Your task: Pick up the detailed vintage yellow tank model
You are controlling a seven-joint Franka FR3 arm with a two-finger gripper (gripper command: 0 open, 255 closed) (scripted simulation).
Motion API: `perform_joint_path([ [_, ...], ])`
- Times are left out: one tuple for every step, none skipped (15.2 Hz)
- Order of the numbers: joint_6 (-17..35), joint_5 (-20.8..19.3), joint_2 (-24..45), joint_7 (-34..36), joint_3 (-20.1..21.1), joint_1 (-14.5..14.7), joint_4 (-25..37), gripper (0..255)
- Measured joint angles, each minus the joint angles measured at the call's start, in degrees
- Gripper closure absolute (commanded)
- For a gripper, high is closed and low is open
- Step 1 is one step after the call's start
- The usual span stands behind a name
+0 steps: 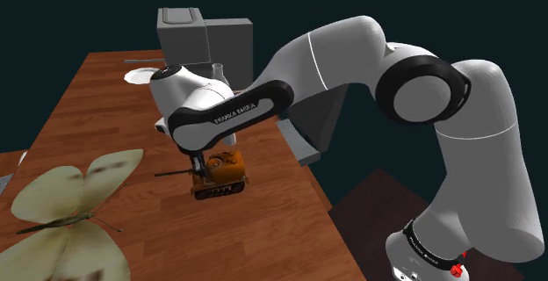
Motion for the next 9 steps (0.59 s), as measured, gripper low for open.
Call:
perform_joint_path([
  [-0.58, 0.11, -0.39, -0.07, 0.07, -0.02, 0.19, 255],
  [-1.03, 0.21, -0.81, -0.21, 0.12, -0.13, 0.24, 255],
  [-1.29, 0.32, -1.46, -0.21, 0.21, -0.21, -0.15, 255],
  [-2.15, 0.47, -1.89, -0.31, 0.29, -0.22, 0.30, 255],
  [-2.92, 0.50, -1.77, -0.32, 0.32, -0.08, 1.23, 255],
  [-3.53, 0.65, -2.35, -0.43, 0.41, -0.17, 1.23, 255],
  [-4.00, 0.75, -2.81, -0.51, 0.47, -0.24, 1.26, 255],
  [-4.42, 0.84, -3.24, -0.51, 0.53, -0.25, 1.26, 255],
  [-4.84, 0.86, -3.13, -0.56, 0.54, -0.20, 1.79, 255],
])
